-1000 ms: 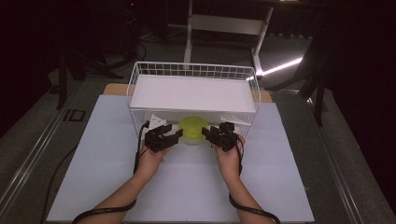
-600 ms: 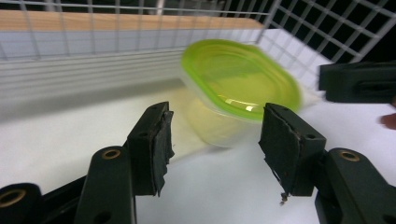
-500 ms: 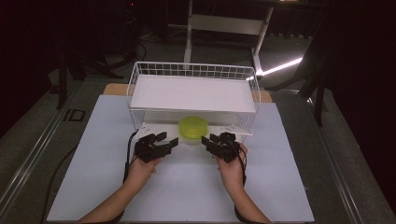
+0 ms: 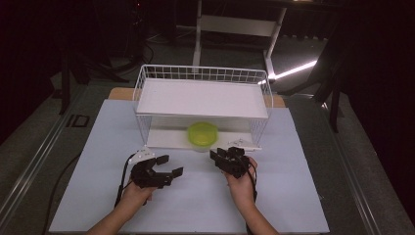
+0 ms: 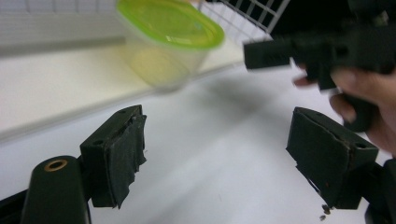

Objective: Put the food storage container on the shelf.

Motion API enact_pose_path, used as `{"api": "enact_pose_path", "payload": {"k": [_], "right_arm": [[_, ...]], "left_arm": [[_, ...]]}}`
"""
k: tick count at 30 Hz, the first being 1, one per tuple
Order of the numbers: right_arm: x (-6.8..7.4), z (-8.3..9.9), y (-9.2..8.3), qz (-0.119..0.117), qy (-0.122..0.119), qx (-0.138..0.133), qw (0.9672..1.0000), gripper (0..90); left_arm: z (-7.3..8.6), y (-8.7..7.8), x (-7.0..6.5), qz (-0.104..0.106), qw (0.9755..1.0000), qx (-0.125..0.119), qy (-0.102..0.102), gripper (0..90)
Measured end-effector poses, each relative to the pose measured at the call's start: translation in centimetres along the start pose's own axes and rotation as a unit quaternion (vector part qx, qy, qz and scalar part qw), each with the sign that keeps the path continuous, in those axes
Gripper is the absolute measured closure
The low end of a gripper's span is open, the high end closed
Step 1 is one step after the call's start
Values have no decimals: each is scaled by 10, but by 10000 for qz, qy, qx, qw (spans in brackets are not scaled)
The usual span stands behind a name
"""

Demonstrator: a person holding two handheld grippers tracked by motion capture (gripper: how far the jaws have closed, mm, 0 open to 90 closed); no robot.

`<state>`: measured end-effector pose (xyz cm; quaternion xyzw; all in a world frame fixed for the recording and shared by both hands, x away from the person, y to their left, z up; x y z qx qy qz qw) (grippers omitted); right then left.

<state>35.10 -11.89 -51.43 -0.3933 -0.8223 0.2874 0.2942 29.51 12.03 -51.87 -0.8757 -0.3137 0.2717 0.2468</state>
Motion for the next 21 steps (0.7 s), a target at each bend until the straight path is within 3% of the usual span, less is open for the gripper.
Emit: {"api": "enact_pose_path", "payload": {"k": [2, 3, 6, 8, 11, 21], "right_arm": [[1, 0, 0, 15, -30, 8, 10000, 662], [3, 0, 1, 32, -60, 46, 10000, 704], [7, 1, 6, 96, -119, 188, 9997, 856], [8, 0, 9, 92, -143, 223, 9996, 897], [9, -1, 12, 98, -111, 261, 9996, 899], [7, -7, 28, 69, -14, 295, 9995, 899]], "left_arm": [[4, -1, -2, -32, 10000, 23, 12, 143], [9, -3, -3, 8, 10000, 68, -12, 143], [18, -6, -5, -107, 9999, 3, 46, 31], [23, -7, -4, -151, 9998, -33, 101, 22], [29, -7, -2, -40, 9999, -99, 74, 22], [33, -7, 3, -144, 9997, -207, 8, 22]]}}
Point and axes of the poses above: each handheld gripper's, and its own axes: y roughly forward along the jaws, z roughly out of its underside, x roughly to its left, the point moved 4 cm from there along y, roughly forward along the jaws, and after that the axes turned 13 degrees about x, right-handed, at the moved point
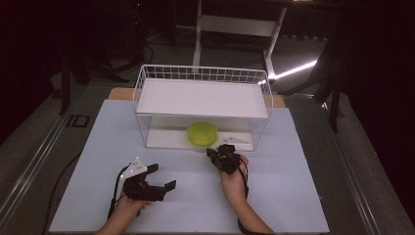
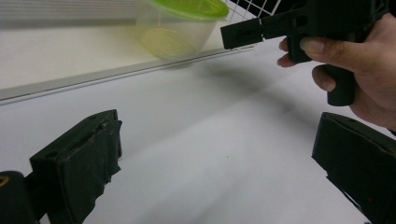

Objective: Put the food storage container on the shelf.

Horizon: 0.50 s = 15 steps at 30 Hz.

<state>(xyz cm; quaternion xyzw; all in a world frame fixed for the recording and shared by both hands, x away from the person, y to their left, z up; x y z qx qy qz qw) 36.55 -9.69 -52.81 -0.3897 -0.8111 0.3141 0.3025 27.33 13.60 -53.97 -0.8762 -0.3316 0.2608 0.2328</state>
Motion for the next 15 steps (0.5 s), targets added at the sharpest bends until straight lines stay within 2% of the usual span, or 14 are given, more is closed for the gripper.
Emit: {"api": "enact_pose_path", "payload": {"k": [8, 11, 15], "right_arm": [[-2, -7, 12, 15, 87, -9, 10000, 899], [-1, -11, 14, 7, 78, -17, 10000, 899], [1, -14, 18, 5, 89, -20, 10000, 899]], "left_arm": [[1, 0, -2, -161, 9997, 51, 166, 23], [1, -1, -2, -86, 10000, -11, 19, 23], [0, -2, -1, -79, 9999, -60, 31, 23]]}}
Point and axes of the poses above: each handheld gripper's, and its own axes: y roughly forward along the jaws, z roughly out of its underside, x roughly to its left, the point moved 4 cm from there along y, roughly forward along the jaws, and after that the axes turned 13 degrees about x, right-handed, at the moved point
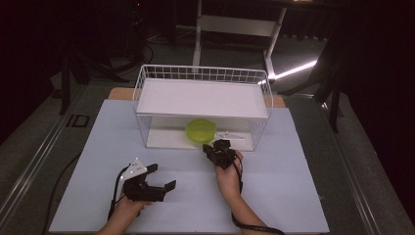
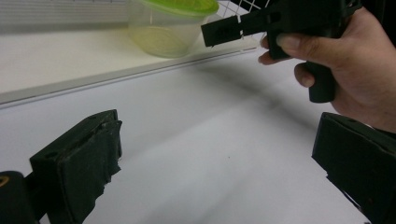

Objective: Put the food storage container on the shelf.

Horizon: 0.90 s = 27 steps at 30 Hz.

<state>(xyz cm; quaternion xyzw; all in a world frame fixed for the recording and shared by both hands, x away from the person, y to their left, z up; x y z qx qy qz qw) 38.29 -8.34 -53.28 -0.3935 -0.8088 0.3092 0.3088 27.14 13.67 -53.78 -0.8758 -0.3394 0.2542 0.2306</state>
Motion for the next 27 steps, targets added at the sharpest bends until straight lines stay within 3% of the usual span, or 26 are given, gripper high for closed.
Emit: {"api": "enact_pose_path", "payload": {"k": [27], "right_arm": [[-2, -28, 30, 233, 113, -18, 9997, 898]], "left_arm": [[-4, -7, -6, 27, 9998, -201, 67, 23]]}}
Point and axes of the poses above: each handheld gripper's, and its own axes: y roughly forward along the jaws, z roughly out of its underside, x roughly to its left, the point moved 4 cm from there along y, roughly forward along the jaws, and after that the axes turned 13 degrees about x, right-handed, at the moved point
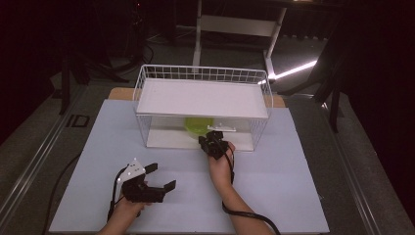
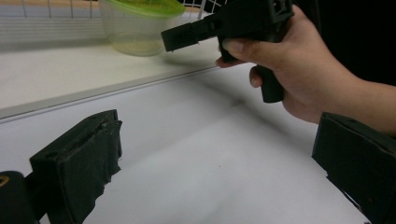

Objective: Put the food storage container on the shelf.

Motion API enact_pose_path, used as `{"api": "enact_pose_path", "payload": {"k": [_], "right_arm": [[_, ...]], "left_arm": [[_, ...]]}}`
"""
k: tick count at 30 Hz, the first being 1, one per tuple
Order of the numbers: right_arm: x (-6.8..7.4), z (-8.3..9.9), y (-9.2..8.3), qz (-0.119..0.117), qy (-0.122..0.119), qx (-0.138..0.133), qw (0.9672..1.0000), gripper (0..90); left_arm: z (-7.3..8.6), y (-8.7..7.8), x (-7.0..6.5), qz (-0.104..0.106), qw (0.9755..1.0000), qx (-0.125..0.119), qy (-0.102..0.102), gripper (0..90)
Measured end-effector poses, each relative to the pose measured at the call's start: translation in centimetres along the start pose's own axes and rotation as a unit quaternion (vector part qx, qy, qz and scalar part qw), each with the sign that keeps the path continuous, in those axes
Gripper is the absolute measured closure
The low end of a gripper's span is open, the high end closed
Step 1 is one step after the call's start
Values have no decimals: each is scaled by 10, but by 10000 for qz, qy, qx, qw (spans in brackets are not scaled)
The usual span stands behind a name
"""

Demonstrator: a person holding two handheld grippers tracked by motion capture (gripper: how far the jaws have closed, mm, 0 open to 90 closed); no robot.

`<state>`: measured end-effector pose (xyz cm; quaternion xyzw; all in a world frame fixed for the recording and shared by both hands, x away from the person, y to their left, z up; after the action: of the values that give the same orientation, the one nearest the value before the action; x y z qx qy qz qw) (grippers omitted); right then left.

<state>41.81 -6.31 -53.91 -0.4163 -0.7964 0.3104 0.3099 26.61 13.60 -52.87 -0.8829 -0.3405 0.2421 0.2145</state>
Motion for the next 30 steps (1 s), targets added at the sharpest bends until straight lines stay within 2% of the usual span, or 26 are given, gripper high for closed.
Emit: {"api": "enact_pose_path", "payload": {"k": [7, 10, 17, 19, 22, 24, 25, 27, 28, 30], "right_arm": [[-1, 2, -5, -50, 36, 11, 10000, 897], [2, 8, -12, -31, -144, 4, 9999, 887], [10, 27, -19, -52, -385, 102, 9992, 845], [14, 36, -22, 46, -602, 121, 9981, 793], [17, 40, -31, -23, -659, 24, 9978, 691], [20, 41, -38, -147, -643, -114, 9978, 577], [21, 42, -41, -179, -678, -142, 9974, 491], [22, 43, -49, -312, -775, -290, 9961, 379], [23, 45, -53, -382, -837, -298, 9953, 309], [23, 48, -62, -598, -971, -301, 9930, 230]], "left_arm": [[0, 0, 0, 15, 10000, 10, 3, 22], [-1, -1, 0, 32, 10000, -17, 11, 22], [-2, -1, -3, 70, 10000, -46, 35, 23], [-2, -1, -5, 70, 9999, -51, 69, 22], [-3, 0, -6, 97, 9999, -52, 80, 22], [-3, 0, -6, 106, 9999, -45, 71, 22], [-3, 0, -6, 113, 9999, -44, 75, 22], [-3, 1, -7, 142, 9999, -26, 69, 23], [-4, 1, -7, 171, 9998, -24, 63, 23], [-5, 0, -8, 259, 9996, -59, 30, 23]]}}
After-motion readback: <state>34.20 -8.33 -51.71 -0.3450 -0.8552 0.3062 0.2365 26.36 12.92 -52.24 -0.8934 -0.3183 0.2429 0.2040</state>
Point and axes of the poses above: each handheld gripper's, and its own axes: y roughly forward along the jaws, z roughly out of its underside, x roughly to its left, the point moved 4 cm from there along y, roughly forward along the jaws, and after that the axes turned 13 degrees about x, right-handed, at the moved point
